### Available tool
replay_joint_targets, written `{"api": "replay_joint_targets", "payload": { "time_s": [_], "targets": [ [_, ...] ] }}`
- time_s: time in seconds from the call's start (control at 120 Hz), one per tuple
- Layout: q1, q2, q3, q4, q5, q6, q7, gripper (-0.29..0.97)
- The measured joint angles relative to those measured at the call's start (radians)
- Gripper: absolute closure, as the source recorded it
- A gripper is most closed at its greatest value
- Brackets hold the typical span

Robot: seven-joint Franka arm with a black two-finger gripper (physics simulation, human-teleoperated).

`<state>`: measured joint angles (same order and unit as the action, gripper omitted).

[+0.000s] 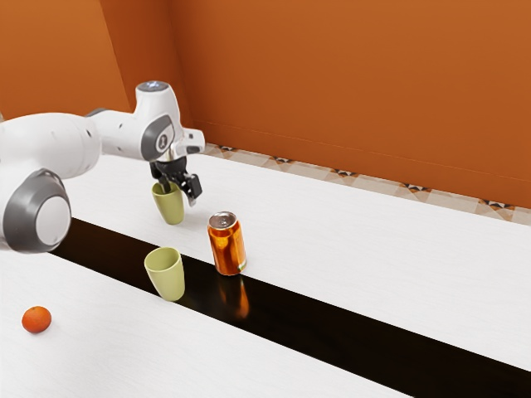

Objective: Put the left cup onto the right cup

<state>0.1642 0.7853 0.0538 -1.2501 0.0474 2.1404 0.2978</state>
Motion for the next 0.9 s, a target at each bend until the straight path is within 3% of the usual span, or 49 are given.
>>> {"api": "replay_joint_targets", "payload": {
  "time_s": [0.442,0.617,0.9],
  "targets": [
    [0.000,0.009,0.013,-0.001,-0.034,0.006,0.035,0.65],
    [0.000,0.008,0.014,-0.002,-0.046,0.006,0.043,0.74],
    [-0.008,-0.068,0.022,-0.029,-0.045,-0.010,0.047,0.77]
  ]
}}
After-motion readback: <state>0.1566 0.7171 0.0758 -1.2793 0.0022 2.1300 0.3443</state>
